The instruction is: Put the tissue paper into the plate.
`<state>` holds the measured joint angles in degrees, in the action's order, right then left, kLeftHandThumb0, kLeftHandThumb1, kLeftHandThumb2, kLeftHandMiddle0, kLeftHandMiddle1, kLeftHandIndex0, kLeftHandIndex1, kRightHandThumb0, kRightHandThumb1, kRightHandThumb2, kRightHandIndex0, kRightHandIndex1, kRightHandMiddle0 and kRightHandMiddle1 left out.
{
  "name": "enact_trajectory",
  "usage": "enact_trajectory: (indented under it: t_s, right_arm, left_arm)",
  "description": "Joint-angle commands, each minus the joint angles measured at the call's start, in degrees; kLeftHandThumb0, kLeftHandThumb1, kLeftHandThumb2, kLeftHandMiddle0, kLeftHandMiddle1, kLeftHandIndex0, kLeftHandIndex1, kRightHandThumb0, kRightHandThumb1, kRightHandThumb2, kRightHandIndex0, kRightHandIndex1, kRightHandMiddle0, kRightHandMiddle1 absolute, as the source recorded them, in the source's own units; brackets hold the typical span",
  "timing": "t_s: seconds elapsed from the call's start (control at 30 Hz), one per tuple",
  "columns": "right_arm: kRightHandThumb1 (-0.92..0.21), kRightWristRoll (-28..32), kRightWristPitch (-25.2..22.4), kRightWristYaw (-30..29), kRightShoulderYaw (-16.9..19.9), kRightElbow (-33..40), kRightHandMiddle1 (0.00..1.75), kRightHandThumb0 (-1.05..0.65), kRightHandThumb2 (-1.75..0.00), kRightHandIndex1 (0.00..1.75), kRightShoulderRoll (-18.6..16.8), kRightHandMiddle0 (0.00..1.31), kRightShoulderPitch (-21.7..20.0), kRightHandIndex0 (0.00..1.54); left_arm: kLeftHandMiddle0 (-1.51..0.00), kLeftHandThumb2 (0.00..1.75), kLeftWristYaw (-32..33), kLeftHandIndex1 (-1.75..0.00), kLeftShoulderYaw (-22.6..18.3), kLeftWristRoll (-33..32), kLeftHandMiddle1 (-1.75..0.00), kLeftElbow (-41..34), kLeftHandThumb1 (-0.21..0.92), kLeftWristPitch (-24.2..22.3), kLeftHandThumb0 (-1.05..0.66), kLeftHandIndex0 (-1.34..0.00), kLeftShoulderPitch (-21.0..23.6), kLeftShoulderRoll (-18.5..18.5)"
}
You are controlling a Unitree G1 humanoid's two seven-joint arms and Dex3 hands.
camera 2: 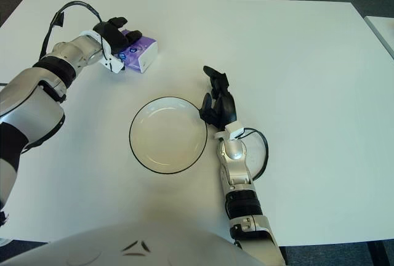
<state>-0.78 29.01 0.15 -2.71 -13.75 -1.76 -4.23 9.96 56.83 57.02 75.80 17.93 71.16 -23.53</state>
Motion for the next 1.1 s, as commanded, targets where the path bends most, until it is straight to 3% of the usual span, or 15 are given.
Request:
enact_trajectory:
  t_s: [0.0, 0.03, 0.07, 0.13, 0.23, 0.37, 0.53, 0.73, 1.07]
  right_arm:
    - [-0.92, -0.1, -2.9, 0.6, 0.0, -10.3, 0.74, -0.56, -0.97, 0.06, 0.5, 0.0, 14.4, 0.34]
    - [-0.92, -0.2, -2.9, 0.6, 0.0, -10.3, 0.75, -0.56, -0.97, 0.06, 0.5, 0.0, 14.4, 0.35]
    - [-0.92, -0.1, -3.0, 0.7, 0.1, -10.3, 0.75, -0.56, -0.97, 0.06, 0.5, 0.0, 14.4, 0.35]
    - [-0.92, 0.0, -3.2, 0.8, 0.1, -10.3, 0.77, -0.56, -0.97, 0.07, 0.5, 0.0, 14.4, 0.36]
    - [-0.92, 0.0, -3.4, 0.9, 0.2, -10.3, 0.79, -0.56, -0.96, 0.07, 0.5, 0.0, 14.4, 0.36]
    - [-0.92, 0.1, -3.5, 1.0, 0.2, -10.3, 0.82, -0.57, -0.94, 0.08, 0.5, 0.0, 14.3, 0.38]
    - [-0.92, 0.5, -3.3, 1.2, 0.4, -10.0, 0.9, -0.56, -0.9, 0.1, 0.4, 0.0, 14.5, 0.41]
    - [-0.92, 0.4, -2.9, 1.0, 0.6, -9.7, 0.98, -0.59, -0.85, 0.12, 0.3, 0.0, 14.8, 0.42]
    - [-0.92, 0.8, -3.3, 1.7, 0.9, -8.3, 1.08, -0.6, -0.79, 0.16, 0.5, 0.0, 15.5, 0.44]
  left_arm:
    - [-0.05, 0.17, 7.1, -0.81, 2.7, 3.2, -0.82, 1.8, 0.84, 2.4, -0.9, 0.0, -12.6, 1.9]
    - [-0.11, 0.38, 9.1, -1.12, 3.0, 3.5, -1.13, 1.8, 0.67, 2.4, -0.79, 0.0, -12.9, 1.9]
    - [-0.12, 0.47, 11.1, -1.2, 3.3, 4.0, -1.21, 1.8, 0.61, 2.0, -0.77, 0.0, -13.2, 2.3]
    - [-0.18, 0.75, 12.9, -1.52, 3.3, 3.9, -1.5, 2.1, 0.47, 1.3, -0.61, -0.03, -13.8, 2.9]
    - [-0.45, 1.02, 14.0, -1.67, 2.5, 2.9, -1.59, 2.6, 0.44, 0.5, -0.2, -0.21, -14.8, 3.7]
    - [-0.6, 1.27, 16.4, -1.7, 1.0, 1.5, -1.7, 3.5, 0.32, -1.3, -0.06, -0.36, -17.8, 5.4]
    - [-0.73, 1.47, 15.7, -1.66, -2.8, -2.7, -1.74, 3.8, 0.16, -0.2, -0.01, -0.54, -19.4, 6.2]
    - [-0.78, 1.57, 13.2, -1.67, -7.2, -7.5, -1.75, 3.8, 0.08, 1.2, -0.01, -0.6, -21.5, 6.4]
    - [-0.81, 1.61, 11.6, -1.66, -13.2, -13.4, -1.75, 3.8, 0.04, 1.2, -0.01, -0.64, -24.3, 7.4]
